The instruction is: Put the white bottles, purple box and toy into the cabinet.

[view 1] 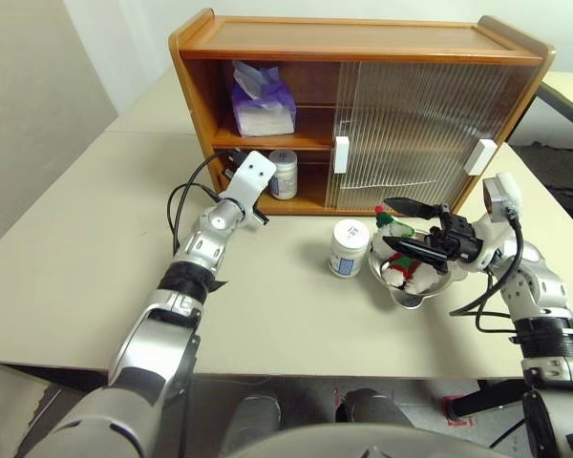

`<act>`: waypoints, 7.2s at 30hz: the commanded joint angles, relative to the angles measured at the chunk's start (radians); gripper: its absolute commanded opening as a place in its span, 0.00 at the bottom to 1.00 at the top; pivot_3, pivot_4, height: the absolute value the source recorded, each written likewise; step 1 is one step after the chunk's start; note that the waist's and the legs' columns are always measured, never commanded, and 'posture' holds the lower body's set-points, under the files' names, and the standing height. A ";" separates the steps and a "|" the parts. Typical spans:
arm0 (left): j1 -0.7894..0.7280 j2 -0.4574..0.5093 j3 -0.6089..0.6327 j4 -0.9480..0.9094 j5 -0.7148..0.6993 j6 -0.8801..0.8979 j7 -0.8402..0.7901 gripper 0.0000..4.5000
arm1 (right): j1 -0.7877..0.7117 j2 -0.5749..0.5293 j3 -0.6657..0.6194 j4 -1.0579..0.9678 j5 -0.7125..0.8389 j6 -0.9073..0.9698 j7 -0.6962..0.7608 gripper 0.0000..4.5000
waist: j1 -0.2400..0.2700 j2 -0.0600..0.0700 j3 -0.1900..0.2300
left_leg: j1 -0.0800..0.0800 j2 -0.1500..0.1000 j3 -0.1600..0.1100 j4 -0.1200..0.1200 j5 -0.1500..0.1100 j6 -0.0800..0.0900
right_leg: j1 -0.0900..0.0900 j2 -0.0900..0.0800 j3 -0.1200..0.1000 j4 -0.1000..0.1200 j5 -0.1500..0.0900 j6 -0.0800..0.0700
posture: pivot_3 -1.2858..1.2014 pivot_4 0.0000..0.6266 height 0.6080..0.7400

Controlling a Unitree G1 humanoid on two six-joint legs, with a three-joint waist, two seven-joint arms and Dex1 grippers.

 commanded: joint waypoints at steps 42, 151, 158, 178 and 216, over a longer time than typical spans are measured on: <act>-0.176 -0.085 -0.018 0.343 0.005 -0.185 -0.017 0.01 | 0.063 -0.023 -0.023 -0.088 0.012 -0.006 -0.047 1.00 | -0.055 0.000 0.000 | -0.004 -0.001 0.000 0.002 -0.002 0.003 | 0.000 0.000 0.000 -0.004 -0.005 0.014 | 0.46 0.00 1.00; -0.126 -0.101 0.240 0.361 -0.280 -0.127 -0.029 0.71 | 0.047 0.009 0.024 -0.072 -0.006 0.001 -0.043 1.00 | -0.019 0.000 0.001 | -0.003 -0.002 -0.003 0.002 0.003 0.001 | -0.001 -0.001 -0.001 0.001 -0.002 0.013 | 0.47 0.00 1.00; -0.142 -0.117 0.230 0.402 -0.268 -0.146 -0.032 0.71 | 0.045 0.005 0.022 -0.070 -0.007 0.000 -0.039 1.00 | -0.020 -0.001 0.001 | -0.003 -0.003 -0.004 0.002 0.006 0.001 | -0.001 -0.001 0.000 0.001 -0.001 0.012 | 0.47 0.00 1.00; -0.160 -0.157 0.240 0.436 -0.270 -0.132 0.021 0.71 | 0.030 0.009 0.030 -0.054 -0.012 -0.003 -0.027 1.00 | -0.026 -0.002 0.002 | -0.004 -0.004 -0.004 0.001 0.006 0.000 | -0.001 -0.001 0.000 0.000 -0.003 0.013 | 0.47 0.00 1.00; 0.000 -0.128 0.220 0.229 -0.265 -0.137 0.002 1.00 | 0.027 0.004 0.029 -0.055 -0.012 -0.007 -0.034 1.00 | -0.032 -0.002 0.002 | -0.004 -0.004 -0.004 0.001 0.007 -0.001 | -0.001 -0.001 0.000 0.000 -0.003 0.013 | 0.47 0.00 1.00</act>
